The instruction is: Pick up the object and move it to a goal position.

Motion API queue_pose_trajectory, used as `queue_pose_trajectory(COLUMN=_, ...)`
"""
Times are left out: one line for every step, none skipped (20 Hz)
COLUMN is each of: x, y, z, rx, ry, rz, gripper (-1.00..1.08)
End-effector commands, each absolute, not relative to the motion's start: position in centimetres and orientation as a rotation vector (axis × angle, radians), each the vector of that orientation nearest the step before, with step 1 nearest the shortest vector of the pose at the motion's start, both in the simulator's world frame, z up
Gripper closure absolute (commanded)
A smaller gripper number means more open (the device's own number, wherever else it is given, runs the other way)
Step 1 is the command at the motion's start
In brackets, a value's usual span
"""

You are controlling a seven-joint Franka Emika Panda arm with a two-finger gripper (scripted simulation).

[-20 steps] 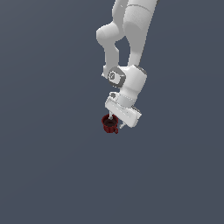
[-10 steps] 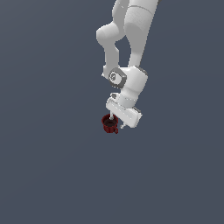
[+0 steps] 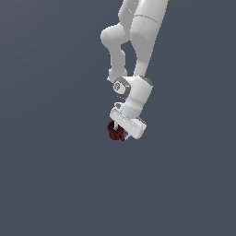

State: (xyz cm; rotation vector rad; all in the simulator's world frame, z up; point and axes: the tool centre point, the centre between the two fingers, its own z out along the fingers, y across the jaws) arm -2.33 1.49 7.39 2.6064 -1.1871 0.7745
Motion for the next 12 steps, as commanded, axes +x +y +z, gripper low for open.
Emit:
queue_pose_trajectory(x=-2.18, y=1.45, z=7.21, rx=2.607, ry=-1.186, rz=0.776, gripper=-0.6)
queue_pose_trajectory(x=-2.18, y=1.45, z=7.21, rx=2.607, ry=-1.186, rz=0.776, gripper=1.08)
queue_pose_trajectory(x=-2.18, y=1.45, z=7.21, rx=2.607, ry=-1.186, rz=0.776, gripper=1.08)
queue_pose_trajectory(x=-2.18, y=1.45, z=7.21, rx=2.607, ry=-1.186, rz=0.776, gripper=1.08)
queue_pose_trajectory(x=-2.18, y=1.45, z=7.21, rx=2.607, ry=-1.186, rz=0.776, gripper=1.08)
queue_pose_trajectory(x=-2.18, y=1.45, z=7.21, rx=2.607, ry=-1.186, rz=0.776, gripper=1.08)
queue_pose_trajectory(x=-2.18, y=1.45, z=7.21, rx=2.607, ry=-1.186, rz=0.776, gripper=1.08)
queue_pose_trajectory(x=-2.18, y=1.45, z=7.21, rx=2.607, ry=-1.186, rz=0.776, gripper=1.08)
queue_pose_trajectory(x=-2.18, y=1.45, z=7.21, rx=2.607, ry=-1.186, rz=0.776, gripper=1.08)
queue_pose_trajectory(x=-2.18, y=1.45, z=7.21, rx=2.607, ry=-1.186, rz=0.776, gripper=1.08)
queue_pose_trajectory(x=-2.18, y=1.45, z=7.21, rx=2.607, ry=-1.186, rz=0.776, gripper=1.08)
queue_pose_trajectory(x=-2.11, y=1.52, z=7.29, rx=2.608, ry=-1.186, rz=0.779, gripper=1.08)
